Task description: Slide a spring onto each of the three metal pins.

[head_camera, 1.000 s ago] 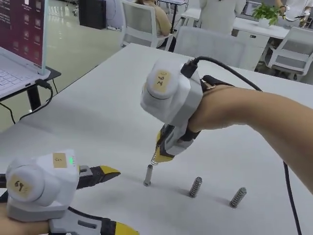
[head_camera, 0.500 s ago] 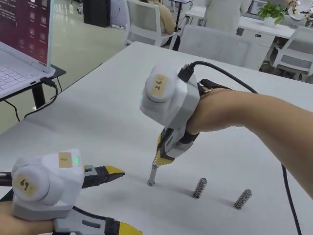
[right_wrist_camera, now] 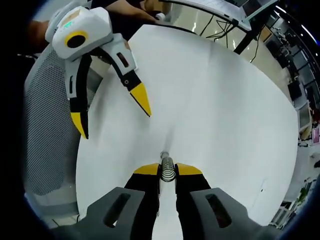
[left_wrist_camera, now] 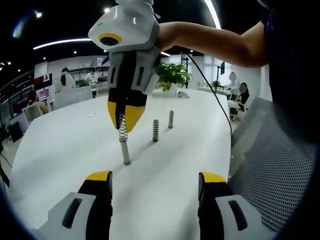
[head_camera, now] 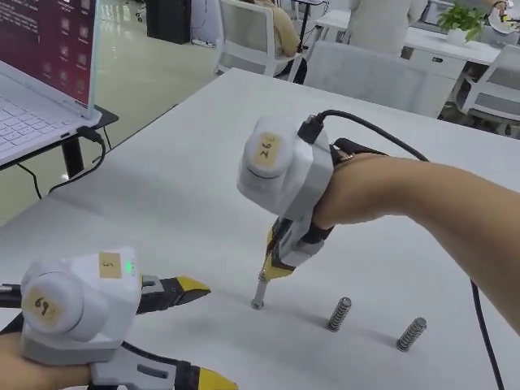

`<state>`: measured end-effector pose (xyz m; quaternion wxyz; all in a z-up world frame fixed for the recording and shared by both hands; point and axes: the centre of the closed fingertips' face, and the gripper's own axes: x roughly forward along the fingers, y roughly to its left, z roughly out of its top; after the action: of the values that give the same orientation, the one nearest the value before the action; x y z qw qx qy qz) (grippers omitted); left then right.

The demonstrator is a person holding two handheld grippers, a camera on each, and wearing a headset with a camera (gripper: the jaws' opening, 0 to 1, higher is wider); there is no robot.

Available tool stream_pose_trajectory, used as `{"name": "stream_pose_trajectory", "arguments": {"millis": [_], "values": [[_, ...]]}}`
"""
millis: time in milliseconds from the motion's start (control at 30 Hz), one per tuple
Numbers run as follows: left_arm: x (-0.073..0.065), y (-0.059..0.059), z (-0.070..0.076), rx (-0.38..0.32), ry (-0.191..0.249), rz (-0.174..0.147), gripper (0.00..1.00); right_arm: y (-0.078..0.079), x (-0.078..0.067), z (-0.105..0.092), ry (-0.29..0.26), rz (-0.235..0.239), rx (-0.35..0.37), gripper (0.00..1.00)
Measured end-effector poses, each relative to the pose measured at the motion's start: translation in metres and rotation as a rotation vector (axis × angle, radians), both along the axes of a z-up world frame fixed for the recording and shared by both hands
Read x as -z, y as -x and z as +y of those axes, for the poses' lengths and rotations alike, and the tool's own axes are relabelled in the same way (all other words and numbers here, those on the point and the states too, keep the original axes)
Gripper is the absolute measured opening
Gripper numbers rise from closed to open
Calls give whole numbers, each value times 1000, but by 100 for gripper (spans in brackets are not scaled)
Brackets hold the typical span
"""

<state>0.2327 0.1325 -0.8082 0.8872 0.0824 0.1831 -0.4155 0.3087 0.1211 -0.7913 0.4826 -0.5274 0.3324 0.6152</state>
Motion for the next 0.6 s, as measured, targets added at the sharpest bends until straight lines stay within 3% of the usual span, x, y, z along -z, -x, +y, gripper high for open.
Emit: {"name": "stream_pose_trajectory", "arguments": {"millis": [600], "values": [[-2,2,-4,6,-2,8,63,5,24,-4,52,24,14,9]]}}
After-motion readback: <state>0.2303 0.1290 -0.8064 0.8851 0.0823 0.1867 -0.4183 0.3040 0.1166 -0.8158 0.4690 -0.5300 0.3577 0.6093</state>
